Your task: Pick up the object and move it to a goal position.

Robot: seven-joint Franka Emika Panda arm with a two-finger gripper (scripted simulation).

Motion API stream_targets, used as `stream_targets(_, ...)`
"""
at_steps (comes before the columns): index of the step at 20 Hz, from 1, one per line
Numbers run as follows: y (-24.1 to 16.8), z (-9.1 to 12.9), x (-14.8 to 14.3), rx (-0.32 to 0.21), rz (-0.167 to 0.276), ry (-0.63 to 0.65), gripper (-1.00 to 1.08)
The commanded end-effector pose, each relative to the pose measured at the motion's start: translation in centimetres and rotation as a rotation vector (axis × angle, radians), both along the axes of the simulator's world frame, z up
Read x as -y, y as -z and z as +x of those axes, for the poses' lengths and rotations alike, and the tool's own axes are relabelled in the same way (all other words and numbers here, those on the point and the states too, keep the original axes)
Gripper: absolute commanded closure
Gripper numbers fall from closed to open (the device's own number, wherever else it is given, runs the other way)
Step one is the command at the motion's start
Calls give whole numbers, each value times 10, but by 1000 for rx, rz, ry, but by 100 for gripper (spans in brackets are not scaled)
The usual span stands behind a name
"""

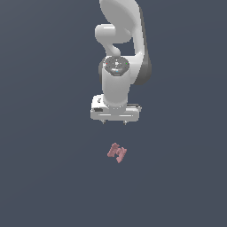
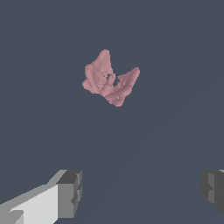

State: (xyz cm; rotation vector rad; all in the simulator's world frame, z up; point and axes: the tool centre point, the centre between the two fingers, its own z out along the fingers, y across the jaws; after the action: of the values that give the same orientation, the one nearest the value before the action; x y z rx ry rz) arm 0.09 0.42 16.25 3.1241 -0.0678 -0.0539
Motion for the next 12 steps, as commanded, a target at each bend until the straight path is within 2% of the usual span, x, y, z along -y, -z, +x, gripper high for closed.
stream_targets(1, 3, 5, -1, 1, 1, 25, -92)
stream_targets(12, 31, 47, -6, 17, 5, 250, -92)
